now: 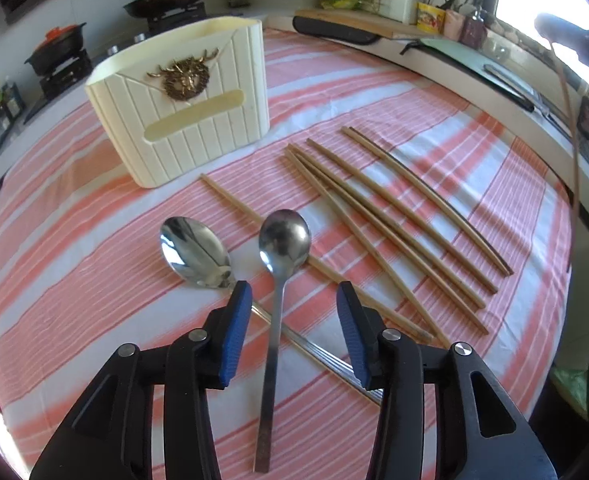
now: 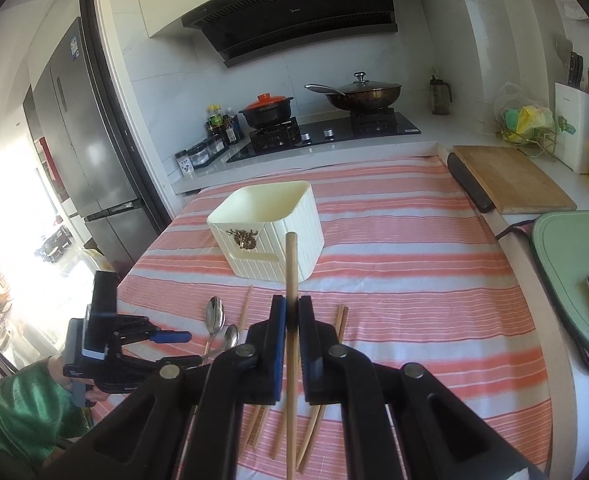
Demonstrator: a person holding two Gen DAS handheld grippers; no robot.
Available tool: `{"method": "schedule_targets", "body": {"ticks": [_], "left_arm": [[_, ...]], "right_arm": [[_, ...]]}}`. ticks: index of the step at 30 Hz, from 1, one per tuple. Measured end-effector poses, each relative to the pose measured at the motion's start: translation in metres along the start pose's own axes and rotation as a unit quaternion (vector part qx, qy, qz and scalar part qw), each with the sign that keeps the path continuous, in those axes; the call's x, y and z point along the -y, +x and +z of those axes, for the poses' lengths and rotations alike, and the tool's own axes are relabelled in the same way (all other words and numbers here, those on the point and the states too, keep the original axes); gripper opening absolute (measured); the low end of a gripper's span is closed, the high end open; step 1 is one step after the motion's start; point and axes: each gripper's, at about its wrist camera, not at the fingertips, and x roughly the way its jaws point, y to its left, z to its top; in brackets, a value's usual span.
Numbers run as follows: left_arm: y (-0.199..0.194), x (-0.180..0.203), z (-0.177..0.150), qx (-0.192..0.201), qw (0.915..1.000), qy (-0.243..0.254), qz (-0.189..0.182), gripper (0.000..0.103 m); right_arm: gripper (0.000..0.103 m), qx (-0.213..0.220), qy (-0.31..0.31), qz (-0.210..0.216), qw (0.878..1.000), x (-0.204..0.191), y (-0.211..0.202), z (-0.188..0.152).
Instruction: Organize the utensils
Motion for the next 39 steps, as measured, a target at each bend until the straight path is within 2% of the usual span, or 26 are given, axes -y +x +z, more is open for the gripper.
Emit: {"method": "schedule_targets", "body": {"ticks": [2, 6, 10, 11, 12, 13, 15, 17, 20, 24, 31, 35, 39], "left_arm": [[0.013, -0.001, 0.005, -0.011, 0.9999, -0.001, -0.002, 0.047], [0.03, -0.002, 0.015, -0.021, 0.9997, -0.003, -0.014, 0.057], [0.047, 0.0, 0.021, -0.035, 0.9992, -0.008, -0.02, 0.056], [0.049, -0.001, 0.02, -0.035, 0.999, -0.012, -0.023, 0.05], [0.049, -0.002, 0.02, -0.029, 0.9992, -0.015, -0.022, 0.04], [0.048, -0.004, 0.019, -0.025, 0.9991, -0.021, -0.028, 0.035], [0.044, -0.009, 0.018, -0.02, 0.9983, -0.036, -0.04, 0.035], [0.039, -0.008, 0.016, -0.011, 0.9986, -0.039, -0.034, 0.035], [0.019, -0.008, 0.012, 0.014, 0.9983, -0.051, -0.025, 0.035], [-0.034, -0.007, 0.004, 0.071, 0.9953, -0.064, -0.012, 0.035], [-0.127, -0.007, -0.003, 0.17, 0.982, -0.083, 0.0, 0.035], [-0.16, -0.013, 0.002, 0.208, 0.9736, -0.093, -0.004, 0.035], [-0.18, -0.02, 0.01, 0.23, 0.9685, -0.094, 0.003, 0.034]], "right_arm": [[0.006, 0.001, 0.004, 0.002, 1.0, 0.0, -0.002, -0.002], [0.006, 0.002, 0.009, 0.006, 1.0, 0.002, -0.006, -0.005], [0.006, 0.002, 0.014, 0.006, 1.0, 0.003, -0.007, -0.006], [0.006, 0.003, 0.014, 0.006, 1.0, 0.004, -0.007, -0.006], [0.006, 0.003, 0.014, 0.006, 1.0, 0.004, -0.007, -0.006], [0.006, 0.003, 0.015, 0.005, 1.0, 0.004, -0.008, -0.006], [0.006, 0.003, 0.015, 0.005, 1.0, 0.004, -0.008, -0.006], [0.006, 0.002, 0.013, 0.004, 1.0, 0.004, -0.008, -0.006], [0.006, 0.002, 0.012, 0.003, 1.0, 0.002, -0.008, -0.005], [0.006, 0.008, 0.01, 0.006, 1.0, -0.003, -0.01, -0.003], [0.006, 0.025, -0.007, 0.019, 0.999, -0.025, -0.016, 0.008], [0.006, 0.036, -0.02, 0.027, 0.999, -0.041, -0.017, 0.017], [0.006, 0.038, -0.031, 0.03, 0.998, -0.051, -0.015, 0.025]]}}
